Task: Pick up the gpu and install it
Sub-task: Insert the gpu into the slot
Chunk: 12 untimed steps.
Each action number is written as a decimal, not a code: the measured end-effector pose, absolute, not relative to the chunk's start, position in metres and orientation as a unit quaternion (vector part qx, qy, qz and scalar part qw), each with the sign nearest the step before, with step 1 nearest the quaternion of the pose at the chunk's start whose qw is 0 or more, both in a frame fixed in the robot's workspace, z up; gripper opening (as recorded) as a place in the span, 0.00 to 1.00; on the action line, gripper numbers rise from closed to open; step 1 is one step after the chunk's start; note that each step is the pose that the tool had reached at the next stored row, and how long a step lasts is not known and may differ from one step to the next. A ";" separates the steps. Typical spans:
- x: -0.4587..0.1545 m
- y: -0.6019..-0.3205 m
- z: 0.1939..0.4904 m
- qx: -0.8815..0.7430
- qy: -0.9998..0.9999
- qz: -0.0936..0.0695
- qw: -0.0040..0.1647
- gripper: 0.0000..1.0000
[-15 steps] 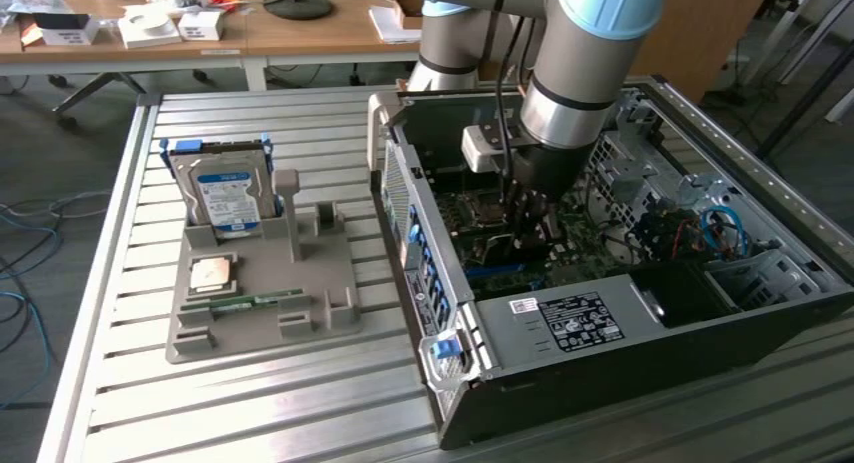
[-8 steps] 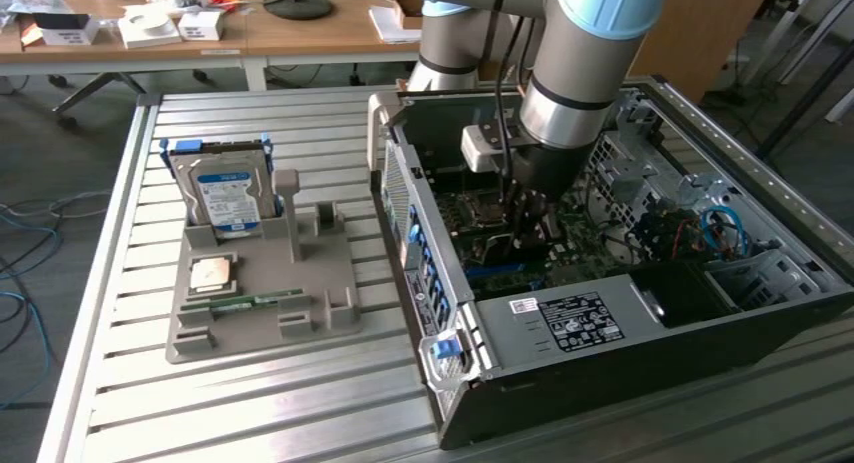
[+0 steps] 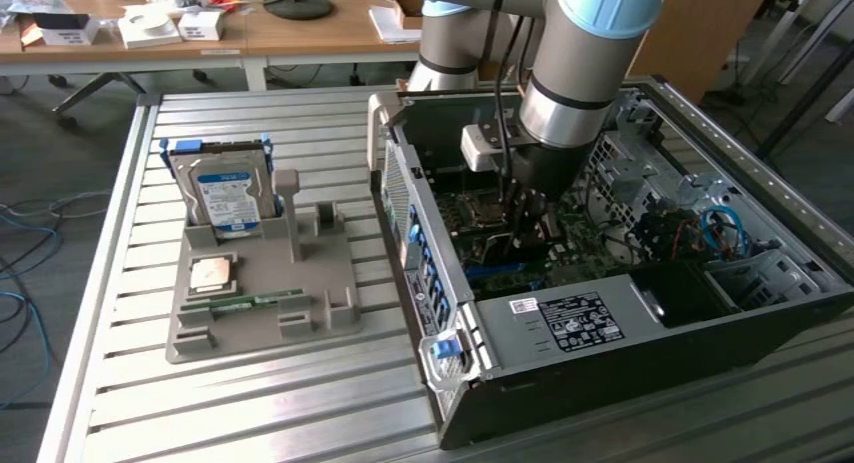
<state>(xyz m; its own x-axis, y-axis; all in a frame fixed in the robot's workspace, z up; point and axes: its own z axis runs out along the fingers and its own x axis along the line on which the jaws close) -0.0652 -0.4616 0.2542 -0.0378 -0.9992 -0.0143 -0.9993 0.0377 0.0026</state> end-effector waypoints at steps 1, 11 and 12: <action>-0.065 -0.462 0.254 -0.694 0.720 0.006 0.004 0.26; -0.065 -0.462 0.254 -0.694 0.720 0.009 0.008 0.26; -0.065 -0.462 0.254 -0.694 0.720 0.009 0.008 0.26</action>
<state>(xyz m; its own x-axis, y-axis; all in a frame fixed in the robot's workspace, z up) -0.0654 -0.4617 0.2542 -0.0373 -0.9990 -0.0239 -0.9993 0.0372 0.0020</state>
